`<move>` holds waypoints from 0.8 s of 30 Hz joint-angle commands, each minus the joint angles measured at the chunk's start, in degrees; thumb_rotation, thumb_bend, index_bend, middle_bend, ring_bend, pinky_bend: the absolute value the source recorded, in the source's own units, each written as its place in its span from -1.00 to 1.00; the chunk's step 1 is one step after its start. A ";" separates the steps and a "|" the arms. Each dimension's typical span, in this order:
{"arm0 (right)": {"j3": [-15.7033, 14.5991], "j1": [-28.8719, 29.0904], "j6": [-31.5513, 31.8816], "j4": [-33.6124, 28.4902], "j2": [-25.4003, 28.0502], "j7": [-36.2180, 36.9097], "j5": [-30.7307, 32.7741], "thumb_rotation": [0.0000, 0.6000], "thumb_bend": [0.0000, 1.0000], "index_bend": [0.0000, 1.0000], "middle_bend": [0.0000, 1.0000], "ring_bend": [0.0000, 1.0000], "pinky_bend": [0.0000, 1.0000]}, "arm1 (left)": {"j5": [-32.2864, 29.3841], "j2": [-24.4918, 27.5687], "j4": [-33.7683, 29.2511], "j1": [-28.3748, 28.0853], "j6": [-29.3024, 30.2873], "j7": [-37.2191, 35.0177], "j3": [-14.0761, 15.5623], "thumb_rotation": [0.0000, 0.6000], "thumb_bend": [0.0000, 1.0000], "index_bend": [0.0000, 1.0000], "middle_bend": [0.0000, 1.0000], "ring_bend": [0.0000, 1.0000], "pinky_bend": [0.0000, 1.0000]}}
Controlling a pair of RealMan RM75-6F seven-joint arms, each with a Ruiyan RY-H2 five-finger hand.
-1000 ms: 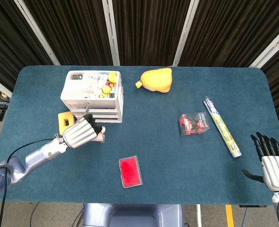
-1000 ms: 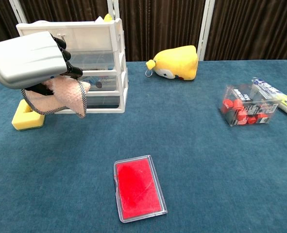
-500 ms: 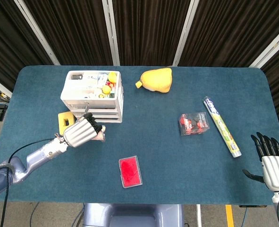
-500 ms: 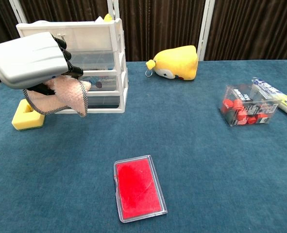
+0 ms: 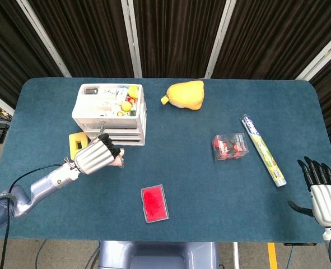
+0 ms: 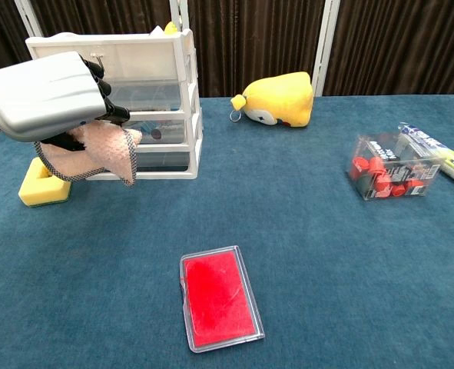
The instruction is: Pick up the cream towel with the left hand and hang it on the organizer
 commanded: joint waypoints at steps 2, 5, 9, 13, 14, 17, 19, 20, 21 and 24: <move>-0.06 0.01 -0.03 -0.04 0.01 -0.02 -0.09 1.00 -0.98 -1.00 -1.00 -1.00 -1.00 | -0.10 -0.49 0.20 -0.15 -0.12 -0.19 0.03 1.00 0.33 0.90 0.57 0.31 0.13; -0.05 0.01 -0.01 -0.09 0.02 0.06 -0.11 1.00 -0.98 -1.00 -1.00 -1.00 -1.00 | -0.12 -1.28 0.62 -0.38 -0.49 -0.14 0.12 1.00 0.33 0.90 0.57 0.31 0.13; -0.01 0.00 -0.01 -0.03 0.07 0.30 -0.05 1.00 -0.98 -1.00 -1.00 -1.00 -1.00 | -0.15 -2.05 1.26 -0.50 -1.01 -0.10 0.37 1.00 0.32 0.90 0.57 0.31 0.13; 0.01 0.01 -0.18 -0.16 0.20 0.59 0.13 1.00 -0.98 -1.00 -1.00 -1.00 -1.00 | -0.48 -2.33 1.57 -0.49 -1.66 -0.30 0.59 1.00 0.20 0.82 0.50 0.25 0.10; 0.02 0.03 -0.17 -0.15 0.21 0.62 0.11 1.00 -0.98 -1.00 -1.00 -1.00 -1.00 | -0.52 -2.32 1.60 -0.51 -1.69 -0.28 0.61 1.00 0.11 0.75 0.44 0.19 0.06; 0.01 0.02 -0.22 -0.16 0.22 0.69 0.13 1.00 -0.98 -1.00 -1.00 -1.00 -1.00 | -1.06 -2.37 1.51 -0.36 -1.35 -0.35 0.24 1.00 -0.32 0.40 0.11 -0.13 -0.15; 0.04 0.03 -0.18 -0.17 0.21 0.70 0.15 1.00 -0.98 -1.00 -1.00 -1.00 -1.00 | -1.85 -2.47 1.01 -0.06 -0.96 -0.41 -0.36 1.00 -0.54 0.13 -0.13 -0.36 -0.30; 0.05 0.01 -0.17 -0.16 0.20 0.70 0.17 1.00 -0.98 -1.00 -1.00 -1.00 -1.00 | -2.29 -2.50 0.67 0.13 -0.64 -0.63 -0.69 1.00 -0.65 -0.08 -0.32 -0.53 -0.42; 0.03 0.00 -0.18 -0.16 0.17 0.68 0.19 1.00 -0.98 -1.00 -1.00 -1.00 -1.00 | -2.65 -2.48 0.40 0.27 -0.44 -0.72 -0.97 1.00 -0.74 -0.29 -0.50 -0.68 -0.56; 0.10 0.02 -0.08 -0.23 0.20 0.63 0.15 1.00 -0.98 -1.00 -1.00 -1.00 -1.00 | -3.22 -2.13 -0.93 0.45 0.34 -1.39 -1.52 1.00 -0.87 -0.63 -0.82 -0.91 -0.76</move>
